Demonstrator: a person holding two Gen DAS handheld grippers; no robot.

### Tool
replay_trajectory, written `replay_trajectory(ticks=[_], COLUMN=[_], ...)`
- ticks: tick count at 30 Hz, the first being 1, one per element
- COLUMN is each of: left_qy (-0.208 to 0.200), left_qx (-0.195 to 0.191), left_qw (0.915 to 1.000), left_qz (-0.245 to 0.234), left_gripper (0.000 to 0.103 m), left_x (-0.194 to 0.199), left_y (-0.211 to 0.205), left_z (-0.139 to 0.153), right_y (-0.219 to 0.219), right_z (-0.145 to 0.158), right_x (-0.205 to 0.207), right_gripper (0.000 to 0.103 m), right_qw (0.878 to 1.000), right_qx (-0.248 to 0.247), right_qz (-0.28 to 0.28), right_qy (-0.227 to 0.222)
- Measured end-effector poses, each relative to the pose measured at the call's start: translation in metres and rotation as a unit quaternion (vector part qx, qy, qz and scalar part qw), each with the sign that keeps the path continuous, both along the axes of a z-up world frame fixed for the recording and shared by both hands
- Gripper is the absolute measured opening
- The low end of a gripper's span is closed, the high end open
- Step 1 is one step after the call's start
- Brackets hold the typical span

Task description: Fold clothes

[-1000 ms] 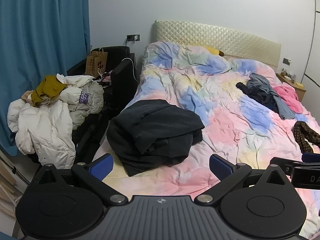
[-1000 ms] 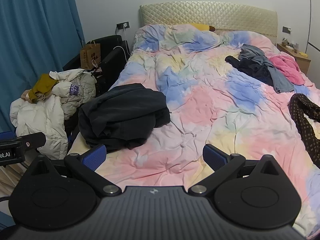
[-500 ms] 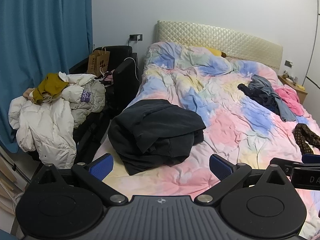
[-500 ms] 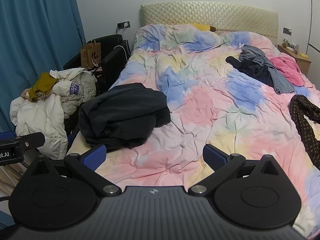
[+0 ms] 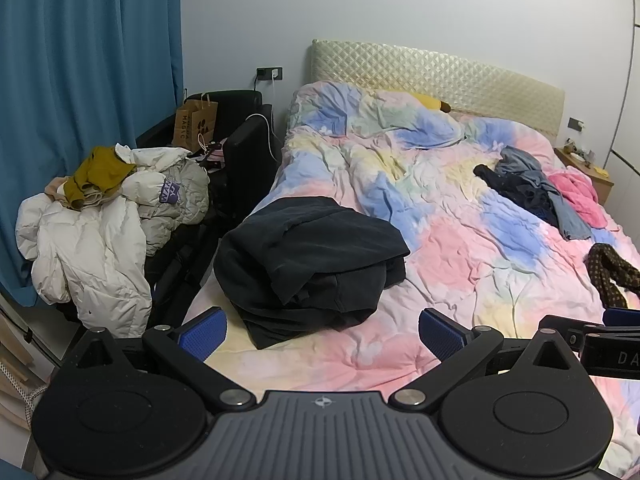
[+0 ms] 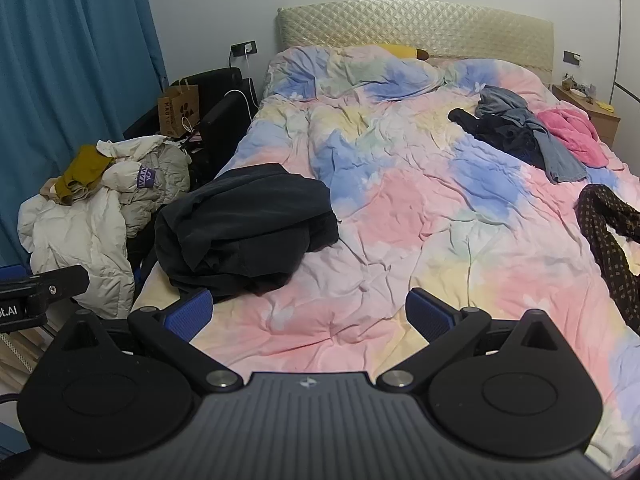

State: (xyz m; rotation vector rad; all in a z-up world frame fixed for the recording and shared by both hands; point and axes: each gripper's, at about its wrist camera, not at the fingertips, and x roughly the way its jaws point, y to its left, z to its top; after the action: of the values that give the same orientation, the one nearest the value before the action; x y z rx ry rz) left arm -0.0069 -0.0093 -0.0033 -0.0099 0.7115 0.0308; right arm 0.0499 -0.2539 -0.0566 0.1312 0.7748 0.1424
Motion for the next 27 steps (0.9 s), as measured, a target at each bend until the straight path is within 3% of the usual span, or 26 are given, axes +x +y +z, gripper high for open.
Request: replay_trajectory(ticks=[27], left_qy=[0.010], left_qx=[-0.001], left_qw=[0.9994], left_qz=[0.032], left_gripper=[0.103], left_x=[-0.010], left_y=[0.003], left_z=[0.002], right_y=[-0.014], right_z=[0.001], right_x=[-0.011], right_gripper=[0.103], right_qw=[1.000], right_qx=[0.026], right_qz=[0.010], right_qy=[0.007])
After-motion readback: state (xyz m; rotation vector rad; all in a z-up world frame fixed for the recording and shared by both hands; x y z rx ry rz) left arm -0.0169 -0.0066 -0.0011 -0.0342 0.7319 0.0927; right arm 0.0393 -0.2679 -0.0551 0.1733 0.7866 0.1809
